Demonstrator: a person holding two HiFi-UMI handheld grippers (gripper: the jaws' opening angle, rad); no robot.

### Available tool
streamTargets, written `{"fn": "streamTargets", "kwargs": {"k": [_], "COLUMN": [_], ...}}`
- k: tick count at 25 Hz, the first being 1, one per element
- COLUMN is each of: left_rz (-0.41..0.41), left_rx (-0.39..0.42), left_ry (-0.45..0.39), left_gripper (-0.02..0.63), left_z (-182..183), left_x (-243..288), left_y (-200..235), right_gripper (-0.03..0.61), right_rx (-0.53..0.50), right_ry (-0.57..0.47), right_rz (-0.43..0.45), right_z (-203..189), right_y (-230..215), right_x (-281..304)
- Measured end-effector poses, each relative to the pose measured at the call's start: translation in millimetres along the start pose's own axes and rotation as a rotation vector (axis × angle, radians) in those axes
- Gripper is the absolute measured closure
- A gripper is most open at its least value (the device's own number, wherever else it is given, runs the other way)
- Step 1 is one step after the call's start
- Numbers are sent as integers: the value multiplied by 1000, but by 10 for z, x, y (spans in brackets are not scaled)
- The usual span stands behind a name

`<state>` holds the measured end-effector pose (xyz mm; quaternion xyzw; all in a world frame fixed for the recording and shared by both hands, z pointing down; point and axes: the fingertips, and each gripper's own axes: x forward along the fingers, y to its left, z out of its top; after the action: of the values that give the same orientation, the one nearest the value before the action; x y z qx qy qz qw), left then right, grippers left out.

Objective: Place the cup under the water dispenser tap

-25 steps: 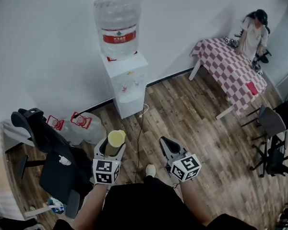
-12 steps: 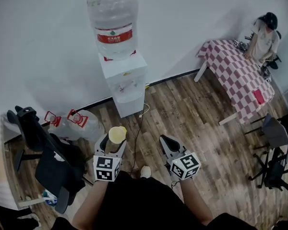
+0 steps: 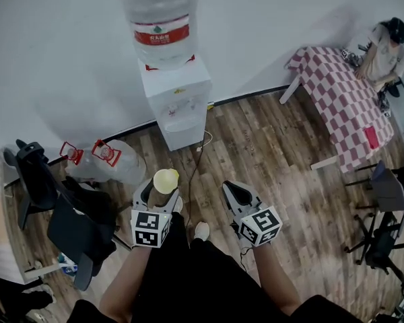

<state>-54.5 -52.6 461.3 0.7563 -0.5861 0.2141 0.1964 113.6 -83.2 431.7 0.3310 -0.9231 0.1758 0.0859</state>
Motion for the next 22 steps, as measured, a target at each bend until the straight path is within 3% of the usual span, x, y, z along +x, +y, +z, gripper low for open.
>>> {"fn": "streamTargets", "kwargs": {"k": [12, 22], "left_rz": [-22, -23], "left_rx": [-15, -27], "left_ry": [67, 148], "left_gripper": [295, 295], "left_z": [-82, -505], "left_x": [1042, 2229], "left_y": [598, 1045], "right_gripper": [555, 555], "right_rx": [-46, -29], "right_ry": [29, 87], "right_rz": [-46, -80], "right_z": [-48, -650], "right_y": [-320, -816], "right_x": [960, 1923]}}
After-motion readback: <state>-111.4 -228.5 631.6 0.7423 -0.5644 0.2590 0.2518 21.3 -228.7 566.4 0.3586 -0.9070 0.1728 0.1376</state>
